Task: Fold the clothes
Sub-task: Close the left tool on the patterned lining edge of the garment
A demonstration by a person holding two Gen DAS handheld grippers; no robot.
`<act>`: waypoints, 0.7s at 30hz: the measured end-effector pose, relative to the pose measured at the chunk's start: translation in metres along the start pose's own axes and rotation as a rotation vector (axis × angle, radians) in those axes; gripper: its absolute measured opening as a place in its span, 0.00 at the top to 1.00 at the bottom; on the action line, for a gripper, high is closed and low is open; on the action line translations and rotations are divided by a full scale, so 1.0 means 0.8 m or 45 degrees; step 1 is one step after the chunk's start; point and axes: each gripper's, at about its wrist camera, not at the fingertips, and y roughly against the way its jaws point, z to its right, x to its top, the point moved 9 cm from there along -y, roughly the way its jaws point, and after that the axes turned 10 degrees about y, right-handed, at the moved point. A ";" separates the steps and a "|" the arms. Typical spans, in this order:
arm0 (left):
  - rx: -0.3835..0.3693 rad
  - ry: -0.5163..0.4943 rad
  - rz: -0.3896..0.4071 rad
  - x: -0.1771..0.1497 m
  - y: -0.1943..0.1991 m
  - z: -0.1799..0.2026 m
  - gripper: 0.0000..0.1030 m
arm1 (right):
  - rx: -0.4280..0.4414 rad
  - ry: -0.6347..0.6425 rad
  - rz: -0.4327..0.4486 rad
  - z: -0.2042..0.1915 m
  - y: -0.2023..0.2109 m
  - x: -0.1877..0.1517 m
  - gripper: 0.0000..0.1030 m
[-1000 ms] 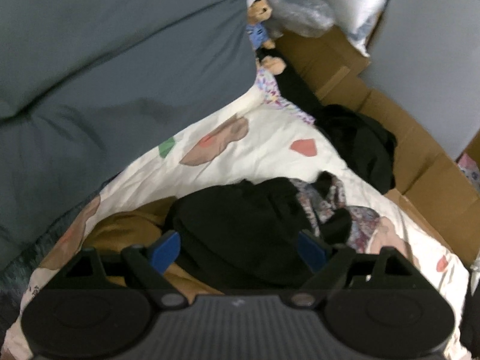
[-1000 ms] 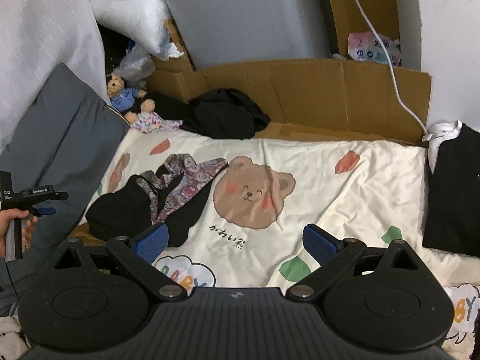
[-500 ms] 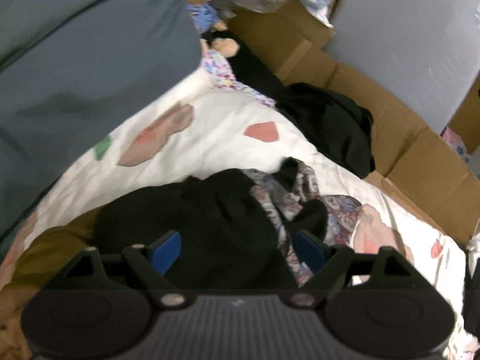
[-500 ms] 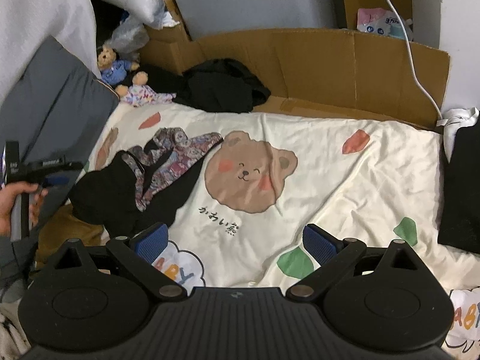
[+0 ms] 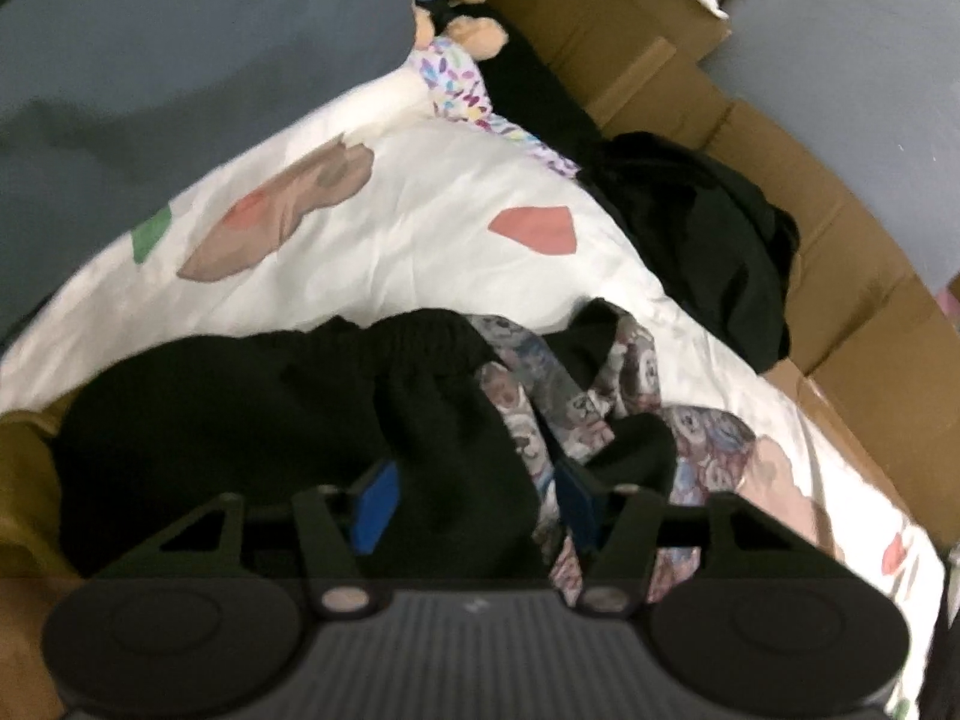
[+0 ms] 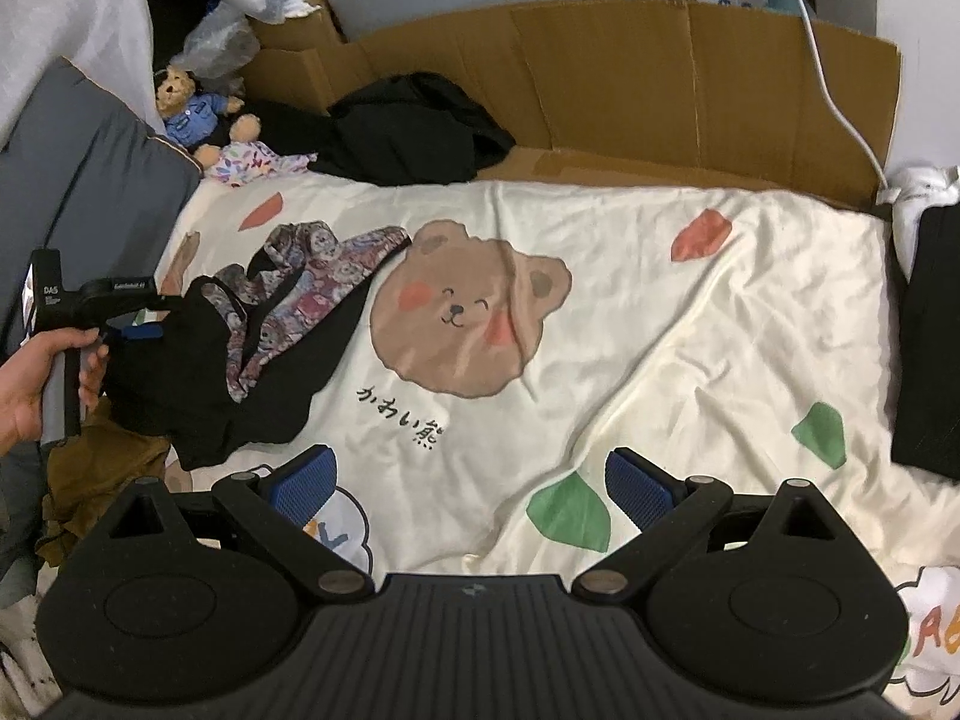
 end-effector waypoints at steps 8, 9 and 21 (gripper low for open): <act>0.086 0.004 0.020 0.006 -0.032 0.012 0.41 | -0.024 -0.005 -0.030 0.013 -0.009 -0.009 0.04; 0.086 0.013 0.015 0.006 -0.034 0.012 0.41 | -0.028 -0.007 -0.033 0.016 -0.009 -0.010 0.04; 0.219 0.031 -0.053 0.004 -0.090 0.021 0.48 | -0.060 -0.030 -0.036 0.051 -0.006 -0.012 0.04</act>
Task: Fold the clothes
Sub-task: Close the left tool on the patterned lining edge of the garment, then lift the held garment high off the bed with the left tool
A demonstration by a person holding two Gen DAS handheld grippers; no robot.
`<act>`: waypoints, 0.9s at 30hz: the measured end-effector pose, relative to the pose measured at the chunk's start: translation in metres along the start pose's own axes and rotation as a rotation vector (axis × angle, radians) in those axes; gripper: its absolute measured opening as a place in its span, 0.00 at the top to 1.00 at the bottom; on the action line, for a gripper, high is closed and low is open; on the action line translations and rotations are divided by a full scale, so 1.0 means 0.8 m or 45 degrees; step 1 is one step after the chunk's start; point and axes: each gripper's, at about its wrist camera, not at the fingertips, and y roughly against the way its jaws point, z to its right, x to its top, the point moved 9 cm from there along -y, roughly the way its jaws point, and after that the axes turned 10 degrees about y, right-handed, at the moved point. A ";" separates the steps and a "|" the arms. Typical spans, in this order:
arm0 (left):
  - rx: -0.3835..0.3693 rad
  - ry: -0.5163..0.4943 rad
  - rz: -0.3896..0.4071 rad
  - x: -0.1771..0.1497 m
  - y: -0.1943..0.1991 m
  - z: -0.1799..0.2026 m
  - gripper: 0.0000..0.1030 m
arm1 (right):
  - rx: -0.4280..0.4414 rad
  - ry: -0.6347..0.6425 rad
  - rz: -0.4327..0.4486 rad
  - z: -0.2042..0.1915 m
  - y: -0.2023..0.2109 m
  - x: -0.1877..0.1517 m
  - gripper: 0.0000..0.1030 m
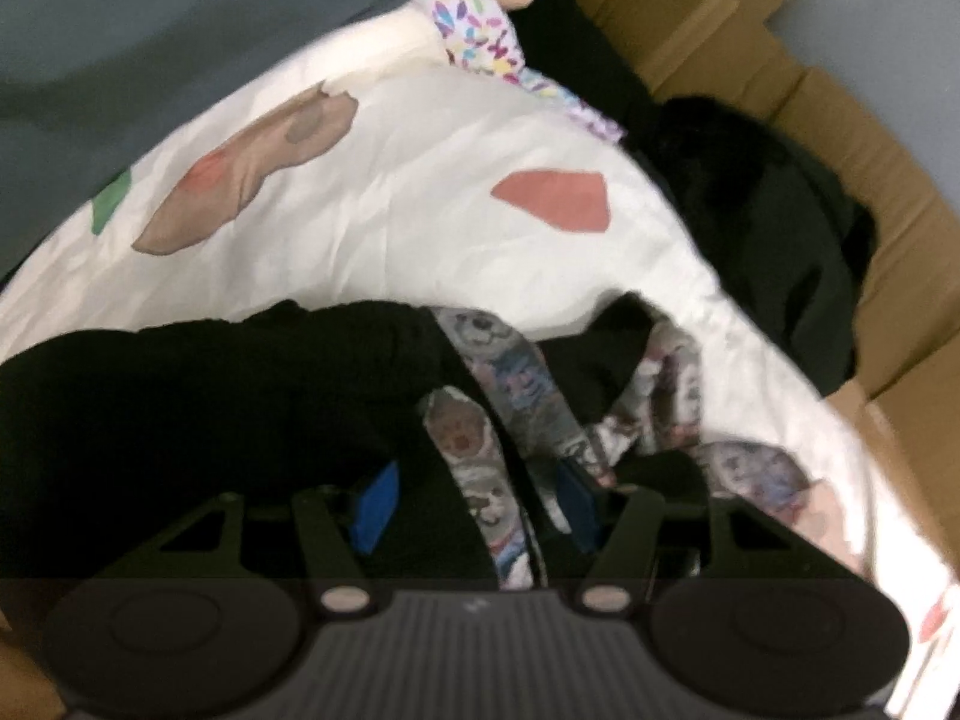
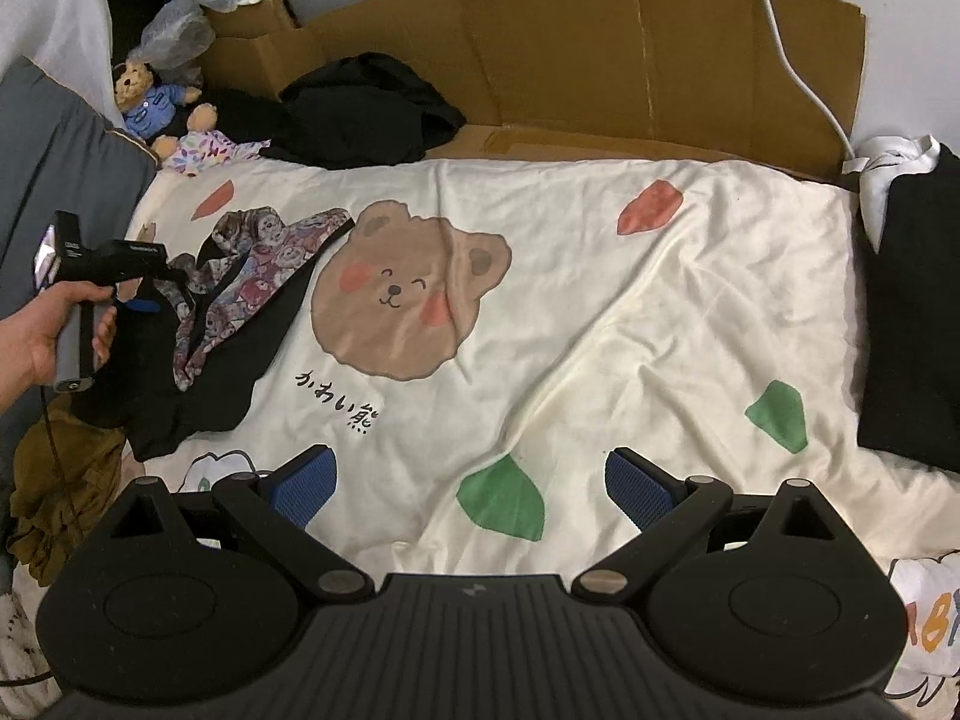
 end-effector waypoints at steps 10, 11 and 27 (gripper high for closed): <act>0.053 -0.072 -0.019 -0.002 0.011 -0.005 0.89 | -0.009 -0.052 0.041 0.015 0.032 -0.006 0.04; 0.047 -0.085 -0.021 -0.002 0.016 -0.003 0.92 | -0.010 -0.058 0.045 0.016 0.036 -0.006 0.04; -0.115 -0.127 0.106 0.046 0.200 -0.006 0.98 | 0.034 -0.155 0.219 0.044 0.127 -0.005 0.04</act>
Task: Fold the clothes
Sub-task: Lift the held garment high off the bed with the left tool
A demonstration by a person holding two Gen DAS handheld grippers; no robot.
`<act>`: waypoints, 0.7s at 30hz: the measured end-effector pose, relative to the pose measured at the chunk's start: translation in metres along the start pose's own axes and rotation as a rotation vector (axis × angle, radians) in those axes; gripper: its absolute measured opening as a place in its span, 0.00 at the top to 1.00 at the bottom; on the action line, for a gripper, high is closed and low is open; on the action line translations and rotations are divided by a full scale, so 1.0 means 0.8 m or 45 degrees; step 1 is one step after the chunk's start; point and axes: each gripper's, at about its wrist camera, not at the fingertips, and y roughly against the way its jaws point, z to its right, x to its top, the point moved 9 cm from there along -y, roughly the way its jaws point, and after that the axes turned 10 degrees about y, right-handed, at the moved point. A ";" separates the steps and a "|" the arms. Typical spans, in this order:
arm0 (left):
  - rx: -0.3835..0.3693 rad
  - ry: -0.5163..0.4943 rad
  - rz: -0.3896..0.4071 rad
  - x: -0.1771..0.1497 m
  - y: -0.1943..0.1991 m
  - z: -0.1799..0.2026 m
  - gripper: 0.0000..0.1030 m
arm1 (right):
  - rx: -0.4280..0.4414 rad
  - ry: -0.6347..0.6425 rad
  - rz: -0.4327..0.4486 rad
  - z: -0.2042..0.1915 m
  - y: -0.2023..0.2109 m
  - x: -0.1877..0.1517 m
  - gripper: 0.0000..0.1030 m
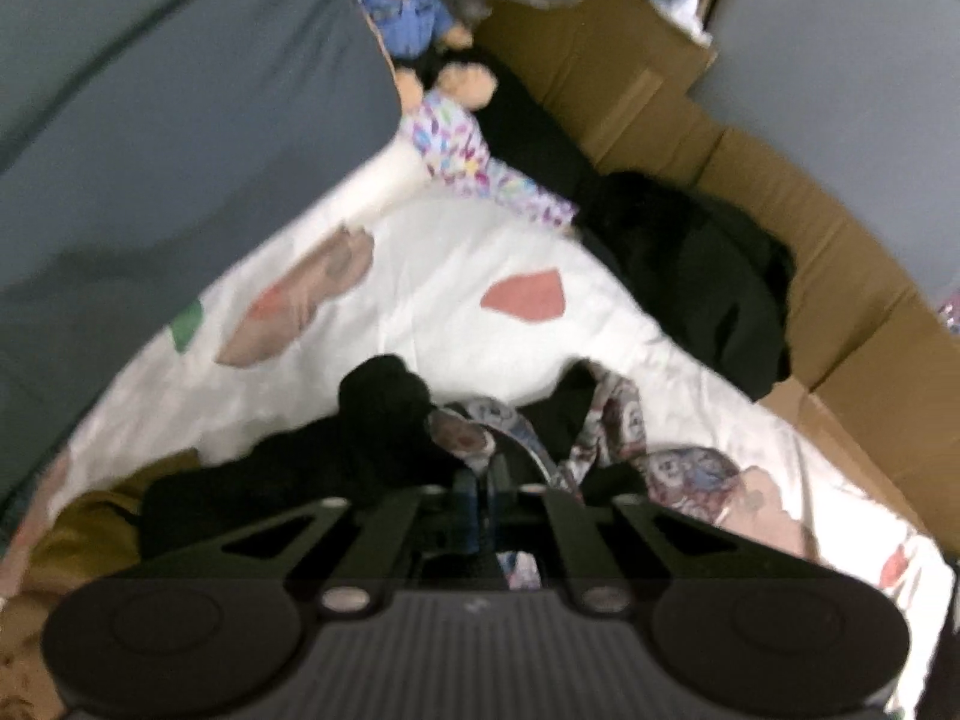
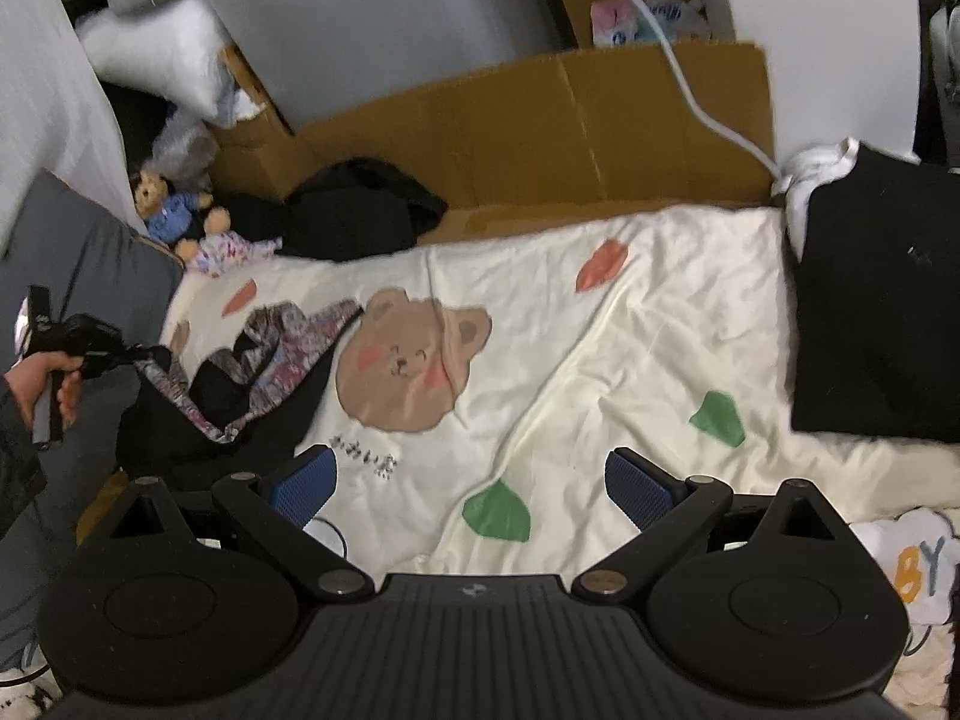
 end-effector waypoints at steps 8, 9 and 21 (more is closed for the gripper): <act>-0.125 -0.048 0.101 0.017 0.090 0.046 0.98 | 0.004 -0.021 0.080 0.002 0.043 0.008 0.04; -0.137 -0.058 0.113 0.017 0.098 0.051 0.98 | 0.004 -0.024 0.090 0.002 0.049 0.009 0.04; -0.442 -0.198 0.166 -0.010 0.201 0.158 0.98 | 0.024 -0.050 0.182 0.015 0.108 0.011 0.04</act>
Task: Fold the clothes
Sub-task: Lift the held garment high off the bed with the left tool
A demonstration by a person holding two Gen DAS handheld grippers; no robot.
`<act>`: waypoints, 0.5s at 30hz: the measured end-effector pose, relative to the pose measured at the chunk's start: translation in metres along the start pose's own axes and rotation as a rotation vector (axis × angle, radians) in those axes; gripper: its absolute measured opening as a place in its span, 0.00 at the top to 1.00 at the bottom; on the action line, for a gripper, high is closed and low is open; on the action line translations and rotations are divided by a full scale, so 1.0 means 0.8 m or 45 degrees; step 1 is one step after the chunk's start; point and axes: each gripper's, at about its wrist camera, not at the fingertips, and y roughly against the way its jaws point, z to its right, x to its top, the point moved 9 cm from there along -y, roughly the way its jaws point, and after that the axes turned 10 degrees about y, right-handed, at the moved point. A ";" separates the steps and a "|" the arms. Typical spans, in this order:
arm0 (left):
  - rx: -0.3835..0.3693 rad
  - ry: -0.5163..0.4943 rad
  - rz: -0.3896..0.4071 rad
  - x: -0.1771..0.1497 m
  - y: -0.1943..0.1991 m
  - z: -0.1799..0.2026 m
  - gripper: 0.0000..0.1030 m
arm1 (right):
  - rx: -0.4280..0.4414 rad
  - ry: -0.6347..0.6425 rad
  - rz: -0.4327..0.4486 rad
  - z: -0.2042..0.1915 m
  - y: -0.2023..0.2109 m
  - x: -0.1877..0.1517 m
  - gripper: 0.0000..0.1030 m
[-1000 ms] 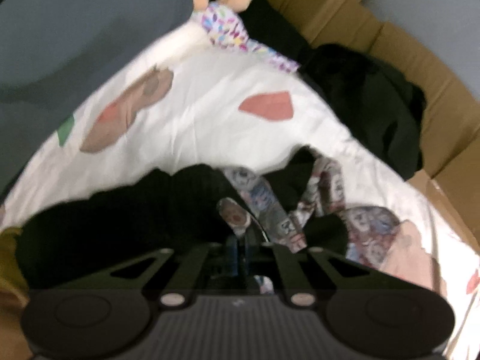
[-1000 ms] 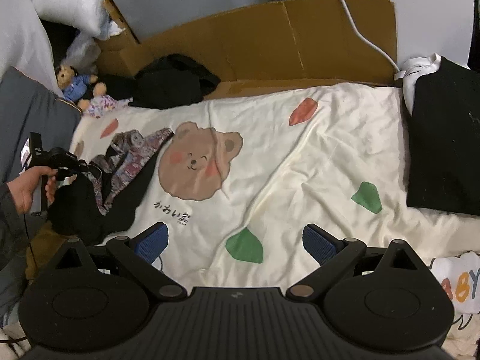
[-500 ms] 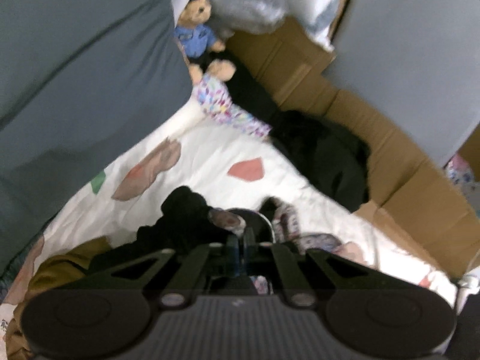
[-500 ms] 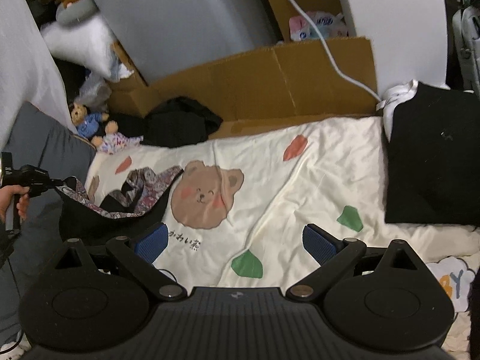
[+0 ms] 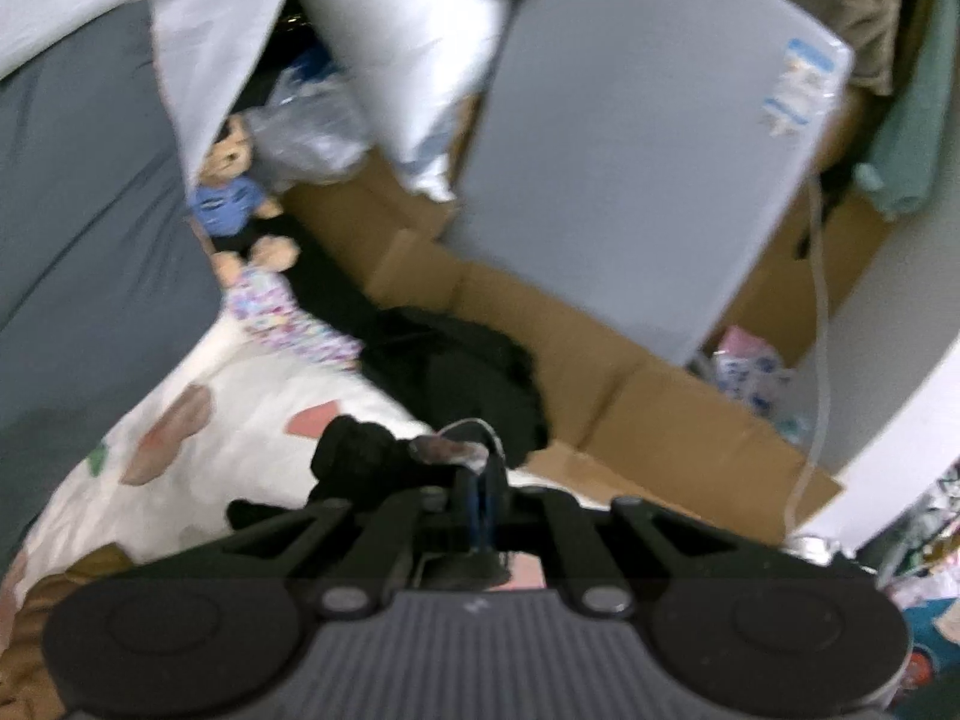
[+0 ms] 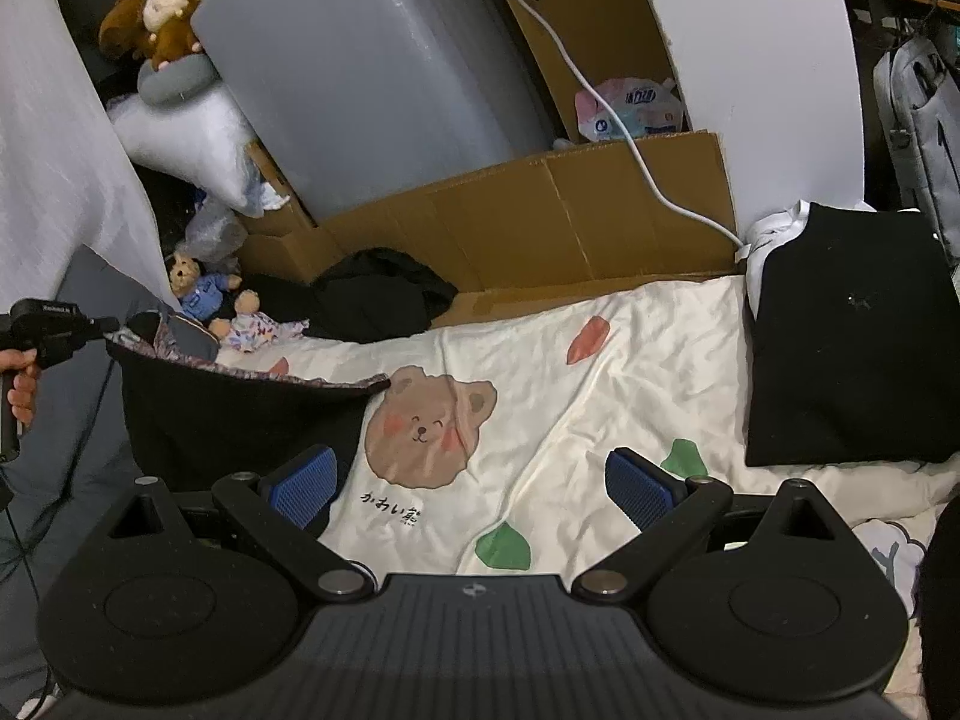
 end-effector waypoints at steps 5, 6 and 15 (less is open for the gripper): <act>-0.127 -0.064 0.033 0.005 0.018 0.058 0.98 | 0.009 -0.009 0.020 -0.004 0.009 0.002 0.04; -0.141 -0.068 0.035 0.005 0.022 0.064 0.98 | 0.012 -0.011 0.024 -0.004 0.010 0.002 0.04; -0.297 -0.117 0.069 0.010 0.057 0.143 0.98 | 0.031 -0.030 0.061 -0.012 0.021 0.008 0.04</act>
